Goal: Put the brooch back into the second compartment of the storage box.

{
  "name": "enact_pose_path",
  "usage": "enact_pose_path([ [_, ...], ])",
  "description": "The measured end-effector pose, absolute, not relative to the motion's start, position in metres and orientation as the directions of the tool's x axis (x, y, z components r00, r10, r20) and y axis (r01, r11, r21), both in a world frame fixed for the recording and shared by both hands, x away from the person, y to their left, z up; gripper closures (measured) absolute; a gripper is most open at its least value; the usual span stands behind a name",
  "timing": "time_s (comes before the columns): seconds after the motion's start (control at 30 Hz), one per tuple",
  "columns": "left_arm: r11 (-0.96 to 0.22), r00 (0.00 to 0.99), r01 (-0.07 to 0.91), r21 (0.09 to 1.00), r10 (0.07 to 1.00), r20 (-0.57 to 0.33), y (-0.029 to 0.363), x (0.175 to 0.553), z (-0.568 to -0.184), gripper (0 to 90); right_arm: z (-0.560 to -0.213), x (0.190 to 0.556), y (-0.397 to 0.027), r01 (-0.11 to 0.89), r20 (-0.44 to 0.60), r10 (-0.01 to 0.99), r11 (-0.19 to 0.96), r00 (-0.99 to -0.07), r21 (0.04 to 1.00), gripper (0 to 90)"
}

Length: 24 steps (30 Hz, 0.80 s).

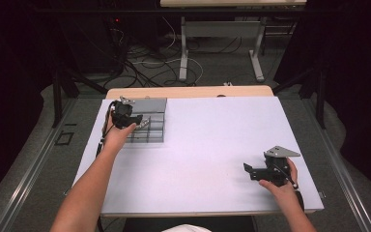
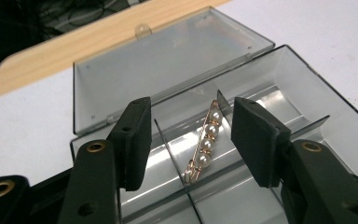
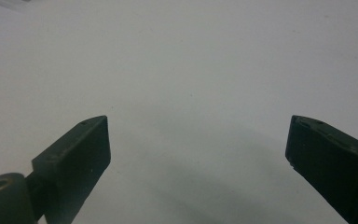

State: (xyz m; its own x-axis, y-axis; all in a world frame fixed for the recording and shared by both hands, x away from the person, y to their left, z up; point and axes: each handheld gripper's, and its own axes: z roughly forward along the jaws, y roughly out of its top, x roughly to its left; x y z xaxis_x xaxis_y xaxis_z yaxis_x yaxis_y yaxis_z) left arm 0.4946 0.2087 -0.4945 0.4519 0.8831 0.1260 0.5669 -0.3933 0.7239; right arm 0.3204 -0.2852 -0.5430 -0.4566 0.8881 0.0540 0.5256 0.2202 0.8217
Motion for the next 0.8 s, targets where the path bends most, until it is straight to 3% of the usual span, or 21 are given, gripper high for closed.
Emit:
enact_pose_path([
  [0.33,-0.422,0.487,0.515,0.746,0.860,0.150,0.201,0.482,-0.481,43.5,-0.542,0.320,-0.287,0.520,0.051,0.888,0.221,-0.457,0.825,6.2],
  [0.6,-0.413,0.514,0.503,0.760,0.849,0.122,0.195,0.470,-0.471,42.1,-0.541,0.320,-0.287,0.519,0.051,0.887,0.221,-0.459,0.826,6.2],
  [0.8,-0.389,0.526,0.497,0.776,0.846,0.087,0.192,0.460,-0.463,36.0,-0.541,0.319,-0.287,0.519,0.051,0.887,0.220,-0.458,0.826,6.2],
])
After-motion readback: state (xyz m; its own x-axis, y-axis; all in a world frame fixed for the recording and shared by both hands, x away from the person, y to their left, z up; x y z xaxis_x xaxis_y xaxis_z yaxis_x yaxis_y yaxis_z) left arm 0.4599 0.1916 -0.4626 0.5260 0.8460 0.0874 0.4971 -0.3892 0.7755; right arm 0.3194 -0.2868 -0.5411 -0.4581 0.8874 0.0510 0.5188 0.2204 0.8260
